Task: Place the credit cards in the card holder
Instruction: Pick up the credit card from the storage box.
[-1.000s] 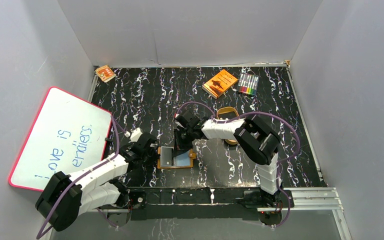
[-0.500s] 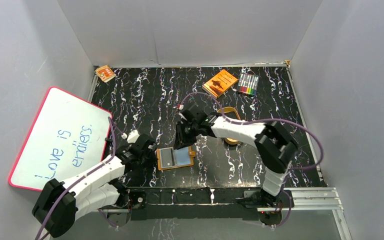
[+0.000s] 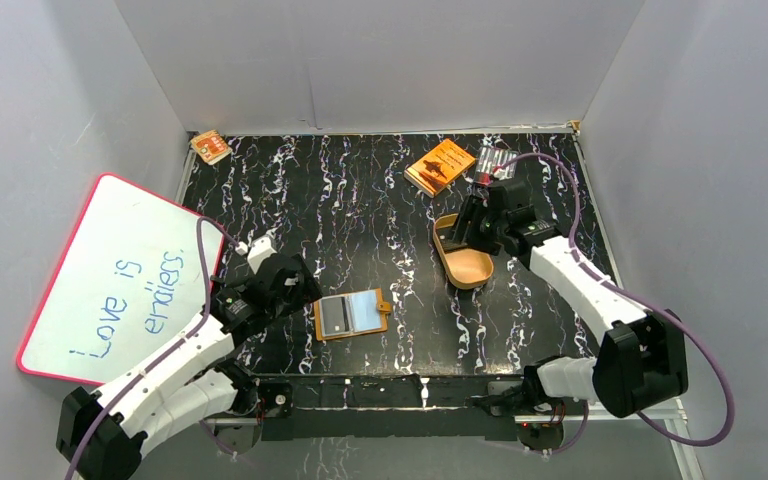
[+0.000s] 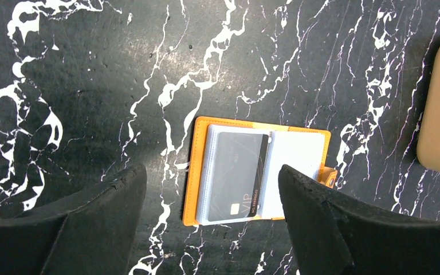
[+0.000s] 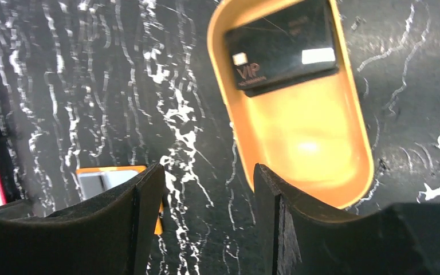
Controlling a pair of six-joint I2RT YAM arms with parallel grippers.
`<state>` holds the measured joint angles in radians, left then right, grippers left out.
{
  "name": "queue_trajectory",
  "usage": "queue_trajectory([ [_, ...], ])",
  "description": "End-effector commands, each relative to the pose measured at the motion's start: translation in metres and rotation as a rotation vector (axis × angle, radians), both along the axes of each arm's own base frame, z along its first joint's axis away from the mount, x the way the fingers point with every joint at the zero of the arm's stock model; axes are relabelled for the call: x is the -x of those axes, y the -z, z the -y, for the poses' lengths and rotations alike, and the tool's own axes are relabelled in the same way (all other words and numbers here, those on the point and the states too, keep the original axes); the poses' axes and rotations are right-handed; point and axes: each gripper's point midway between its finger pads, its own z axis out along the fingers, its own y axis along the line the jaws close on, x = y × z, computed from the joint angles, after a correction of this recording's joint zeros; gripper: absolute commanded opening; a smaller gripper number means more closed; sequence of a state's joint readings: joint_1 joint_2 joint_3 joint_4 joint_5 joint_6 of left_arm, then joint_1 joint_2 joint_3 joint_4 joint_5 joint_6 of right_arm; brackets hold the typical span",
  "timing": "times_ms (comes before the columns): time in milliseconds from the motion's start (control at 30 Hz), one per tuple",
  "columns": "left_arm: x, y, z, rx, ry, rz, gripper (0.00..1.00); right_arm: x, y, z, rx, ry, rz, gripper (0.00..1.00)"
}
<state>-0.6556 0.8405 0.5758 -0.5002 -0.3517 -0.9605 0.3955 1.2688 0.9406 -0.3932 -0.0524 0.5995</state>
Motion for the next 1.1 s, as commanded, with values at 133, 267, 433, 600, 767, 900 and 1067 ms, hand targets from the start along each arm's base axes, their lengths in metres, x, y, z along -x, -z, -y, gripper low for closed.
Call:
queue_trajectory([
  [133,-0.007,-0.001,-0.001,-0.033,0.01,0.013,0.82,-0.013,0.029,0.011,-0.201,0.252,-0.052,0.67],
  [267,-0.003,0.006,-0.001,-0.032,0.001,-0.017,0.82,-0.025,0.042,0.019,-0.269,0.432,-0.078,0.67],
  [433,0.0,0.006,-0.001,-0.005,-0.011,-0.011,0.82,-0.043,0.049,0.031,-0.336,0.585,-0.042,0.68],
  [600,0.002,0.009,-0.001,0.008,-0.016,-0.013,0.82,-0.051,0.075,0.03,-0.325,0.647,-0.129,0.68],
  [767,0.003,0.01,-0.001,0.013,-0.016,-0.02,0.81,-0.056,0.086,0.029,-0.332,0.68,-0.161,0.67],
  [900,0.005,0.011,-0.001,0.017,-0.019,-0.022,0.81,-0.06,0.089,0.029,-0.329,0.696,-0.168,0.67],
  [1067,0.004,0.012,-0.001,0.018,-0.023,-0.024,0.81,-0.063,0.096,0.028,-0.317,0.708,-0.195,0.68],
])
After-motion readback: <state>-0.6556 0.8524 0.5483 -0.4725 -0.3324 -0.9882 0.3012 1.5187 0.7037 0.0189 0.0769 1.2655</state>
